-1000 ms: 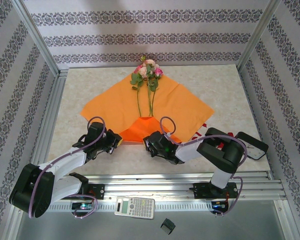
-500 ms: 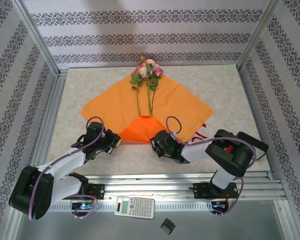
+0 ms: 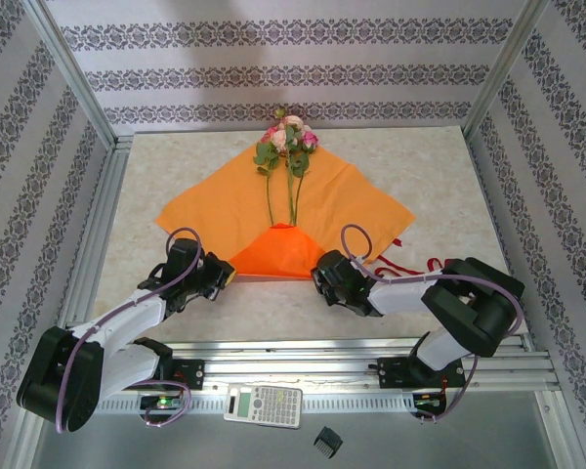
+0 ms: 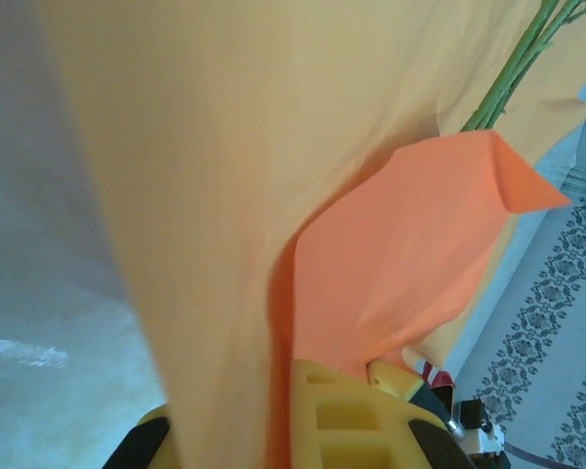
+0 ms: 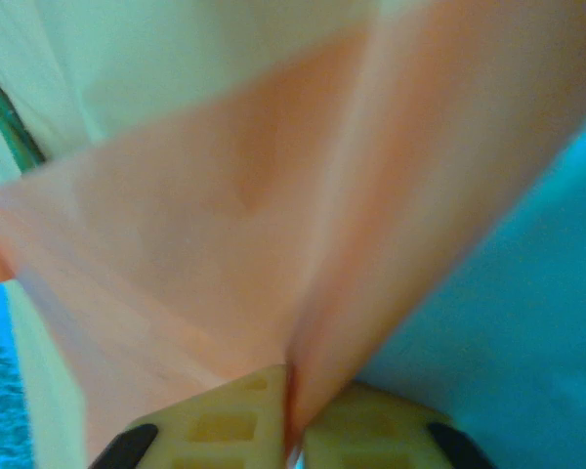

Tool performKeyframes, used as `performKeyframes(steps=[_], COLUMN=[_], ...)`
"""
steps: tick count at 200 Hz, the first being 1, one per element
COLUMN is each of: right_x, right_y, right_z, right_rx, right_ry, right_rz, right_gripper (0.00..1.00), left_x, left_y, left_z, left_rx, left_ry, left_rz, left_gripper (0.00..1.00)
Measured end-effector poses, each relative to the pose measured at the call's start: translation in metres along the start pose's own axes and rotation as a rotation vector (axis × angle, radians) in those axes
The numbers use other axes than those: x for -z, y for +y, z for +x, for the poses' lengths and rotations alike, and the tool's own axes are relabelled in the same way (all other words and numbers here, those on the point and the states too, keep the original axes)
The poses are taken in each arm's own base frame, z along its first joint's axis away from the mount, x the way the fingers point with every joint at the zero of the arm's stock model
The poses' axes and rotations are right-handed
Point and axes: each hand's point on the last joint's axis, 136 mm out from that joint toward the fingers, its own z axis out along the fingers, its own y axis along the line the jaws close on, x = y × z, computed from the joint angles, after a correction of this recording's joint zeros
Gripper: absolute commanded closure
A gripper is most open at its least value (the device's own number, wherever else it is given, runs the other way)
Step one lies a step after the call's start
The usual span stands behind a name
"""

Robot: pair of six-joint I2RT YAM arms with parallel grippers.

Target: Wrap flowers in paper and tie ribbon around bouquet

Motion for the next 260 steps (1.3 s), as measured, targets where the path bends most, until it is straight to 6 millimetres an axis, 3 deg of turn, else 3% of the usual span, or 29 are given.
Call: performKeyframes(steps=[17, 35, 51, 70, 94, 117, 136, 146, 163, 178, 203, 215, 222, 228, 237, 251, 260], right_x=[0.004, 0.010, 0.014, 0.017, 0.019, 0.020, 0.024, 0.026, 0.029, 0.030, 0.030, 0.030, 0.030, 0.030, 0.031, 0.032, 0.032], right_y=[0.001, 0.007, 0.004, -0.010, -0.015, -0.017, -0.016, -0.017, -0.018, -0.023, -0.026, -0.026, -0.027, -0.026, -0.021, -0.021, -0.024], right_z=[-0.002, -0.005, -0.020, -0.038, -0.047, -0.051, -0.054, -0.060, -0.069, -0.074, -0.077, -0.077, -0.078, -0.078, -0.079, -0.081, -0.082], right_rx=[0.003, 0.010, 0.017, 0.021, 0.036, 0.045, 0.059, 0.062, 0.066, 0.071, 0.085, 0.096, 0.100, 0.103, 0.111, 0.114, 0.120], right_ry=[0.001, 0.000, -0.043, -0.088, -0.105, -0.105, -0.106, -0.125, -0.143, -0.150, -0.151, -0.149, -0.150, -0.151, -0.152, -0.157, -0.157], right_rz=[-0.005, -0.022, -0.008, 0.035, 0.052, 0.056, 0.054, 0.064, 0.071, 0.091, 0.108, 0.111, 0.116, 0.114, 0.109, 0.122, 0.140], right_gripper=[1.00, 0.77, 0.71, 0.75, 1.00, 1.00, 0.75, 0.71, 0.76, 1.00, 1.00, 0.78, 0.74, 0.80, 1.00, 1.00, 1.00], left_x=[0.000, 0.001, 0.001, 0.001, 0.001, 0.001, 0.001, 0.001, 0.001, 0.001, 0.000, 0.000, 0.000, 0.000, 0.000, 0.000, 0.000], left_y=[-0.001, -0.001, 0.000, 0.001, 0.001, 0.001, 0.001, 0.002, 0.003, 0.003, 0.005, 0.006, 0.006, 0.006, 0.006, 0.006, 0.007], left_z=[0.002, 0.003, -0.001, -0.002, -0.003, -0.001, 0.001, -0.001, -0.003, -0.004, -0.004, -0.004, -0.004, -0.004, -0.004, -0.004, -0.004], left_rx=[-0.003, -0.006, -0.004, -0.007, -0.008, -0.010, -0.011, -0.010, -0.007, -0.007, -0.005, -0.005, -0.006, -0.006, -0.006, -0.006, -0.007], left_ry=[0.012, 0.016, -0.001, -0.010, -0.014, -0.001, 0.006, -0.003, -0.011, -0.015, -0.014, -0.013, -0.013, -0.014, -0.017, -0.017, -0.015], left_rz=[0.004, 0.007, 0.003, -0.001, -0.002, 0.000, 0.001, -0.002, -0.004, -0.007, -0.015, -0.018, -0.017, -0.017, -0.018, -0.019, -0.019], left_gripper=[1.00, 1.00, 1.00, 1.00, 1.00, 1.00, 1.00, 1.00, 1.00, 1.00, 1.00, 1.00, 1.00, 1.00, 1.00, 1.00, 0.89])
